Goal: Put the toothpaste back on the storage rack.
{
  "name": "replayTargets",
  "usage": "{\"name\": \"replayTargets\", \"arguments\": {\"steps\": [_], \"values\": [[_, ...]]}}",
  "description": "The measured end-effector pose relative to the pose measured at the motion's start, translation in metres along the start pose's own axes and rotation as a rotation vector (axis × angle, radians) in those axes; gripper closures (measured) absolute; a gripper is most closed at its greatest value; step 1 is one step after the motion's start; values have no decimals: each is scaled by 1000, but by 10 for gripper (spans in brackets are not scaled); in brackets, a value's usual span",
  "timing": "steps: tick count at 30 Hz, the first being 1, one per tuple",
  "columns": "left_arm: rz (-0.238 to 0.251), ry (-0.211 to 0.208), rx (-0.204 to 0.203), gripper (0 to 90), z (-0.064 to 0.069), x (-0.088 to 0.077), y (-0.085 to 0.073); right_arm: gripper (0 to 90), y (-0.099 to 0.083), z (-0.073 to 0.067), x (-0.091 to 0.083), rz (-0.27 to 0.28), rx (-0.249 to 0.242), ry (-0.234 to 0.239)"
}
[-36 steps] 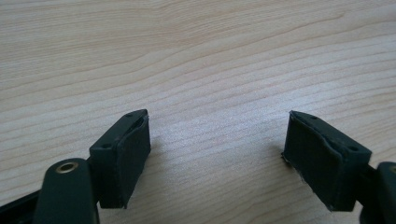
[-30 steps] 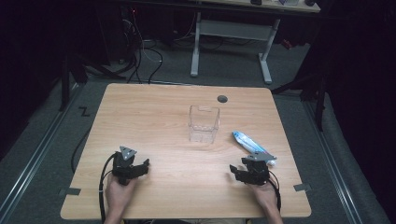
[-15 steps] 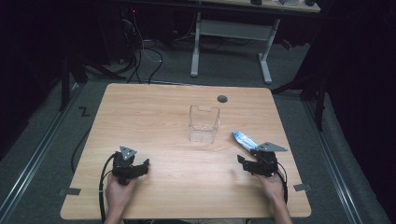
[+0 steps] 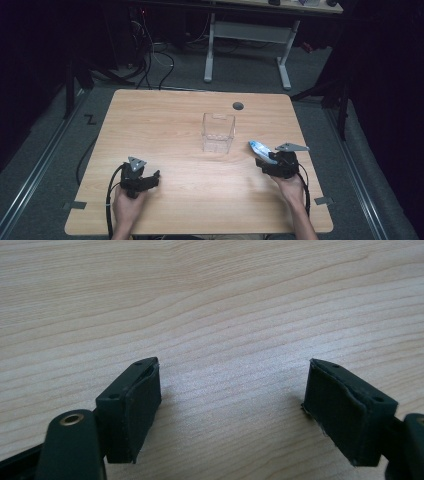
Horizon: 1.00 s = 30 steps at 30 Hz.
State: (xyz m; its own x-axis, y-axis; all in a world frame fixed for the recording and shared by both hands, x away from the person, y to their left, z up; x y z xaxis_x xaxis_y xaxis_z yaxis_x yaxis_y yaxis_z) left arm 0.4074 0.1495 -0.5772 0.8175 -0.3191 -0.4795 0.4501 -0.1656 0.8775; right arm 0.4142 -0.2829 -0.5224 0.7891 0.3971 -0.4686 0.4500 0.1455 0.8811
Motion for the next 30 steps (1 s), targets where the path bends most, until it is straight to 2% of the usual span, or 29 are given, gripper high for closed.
{"name": "replayTargets", "arguments": {"steps": [3,14,20,24,30], "values": [[0,0,0,230,0,0,0,358,6,3,8,-28,-49,-31],[0,0,0,230,0,0,0,395,14,13,22,-39,-56,-53],[0,0,-1,230,0,0,0,409,16,15,35,-85,-92,-58],[0,0,-1,230,0,0,0,422,16,15,45,-143,-124,-76],[0,0,-1,230,0,0,0,436,20,15,51,-160,-137,-103]]}}
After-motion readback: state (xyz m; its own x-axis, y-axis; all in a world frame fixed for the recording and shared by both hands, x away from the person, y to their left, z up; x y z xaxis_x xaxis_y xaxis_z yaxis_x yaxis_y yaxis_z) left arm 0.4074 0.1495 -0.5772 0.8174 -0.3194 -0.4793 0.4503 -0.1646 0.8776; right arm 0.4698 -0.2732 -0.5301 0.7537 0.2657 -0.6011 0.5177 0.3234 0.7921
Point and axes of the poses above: each handheld gripper's, and its own axes: x roughly forward along the jaws, y roughly out of its top, z roughly to its right, the point moved 6 cm from there along x, roughly forward along the jaws, and after that the axes turned 14 degrees about z, right-handed, at the moved point
